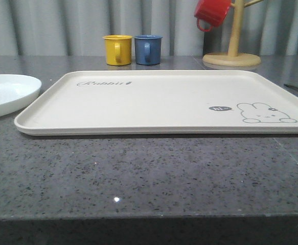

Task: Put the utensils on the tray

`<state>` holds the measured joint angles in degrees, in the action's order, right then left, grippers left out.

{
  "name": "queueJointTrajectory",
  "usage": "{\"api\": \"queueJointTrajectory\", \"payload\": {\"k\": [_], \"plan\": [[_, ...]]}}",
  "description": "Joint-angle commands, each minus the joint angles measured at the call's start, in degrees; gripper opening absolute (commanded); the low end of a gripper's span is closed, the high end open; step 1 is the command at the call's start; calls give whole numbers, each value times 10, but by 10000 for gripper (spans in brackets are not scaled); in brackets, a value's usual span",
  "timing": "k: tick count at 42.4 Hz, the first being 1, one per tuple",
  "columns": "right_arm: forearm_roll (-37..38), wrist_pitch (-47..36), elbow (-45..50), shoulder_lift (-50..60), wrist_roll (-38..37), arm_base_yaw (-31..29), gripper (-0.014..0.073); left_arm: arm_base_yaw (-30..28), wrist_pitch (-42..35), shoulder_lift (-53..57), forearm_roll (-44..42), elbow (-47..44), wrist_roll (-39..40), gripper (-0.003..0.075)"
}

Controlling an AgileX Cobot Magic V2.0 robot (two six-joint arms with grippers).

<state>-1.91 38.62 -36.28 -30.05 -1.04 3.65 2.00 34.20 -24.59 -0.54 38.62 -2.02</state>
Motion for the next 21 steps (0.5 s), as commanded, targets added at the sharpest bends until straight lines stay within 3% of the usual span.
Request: {"api": "queueJointTrajectory", "payload": {"k": [1, 10, 14, 17, 21], "plan": [[6, -27, -20, -34, 6, -3, -113, 4, -34, -29, 0, 13, 6, -20], [6, -24, -20, -73, 6, -3, -104, 4, -21, -75, 5, 13, 6, -20], [6, -18, -20, -85, 6, -3, -10, 4, -9, -90, 5, 13, 6, 19], [6, -16, -20, -91, 6, -3, 145, 4, -2, -103, 5, 13, 6, 135], [6, -19, -20, -91, 6, -3, 363, 4, 4, -120, 5, 13, 6, 384]]}}
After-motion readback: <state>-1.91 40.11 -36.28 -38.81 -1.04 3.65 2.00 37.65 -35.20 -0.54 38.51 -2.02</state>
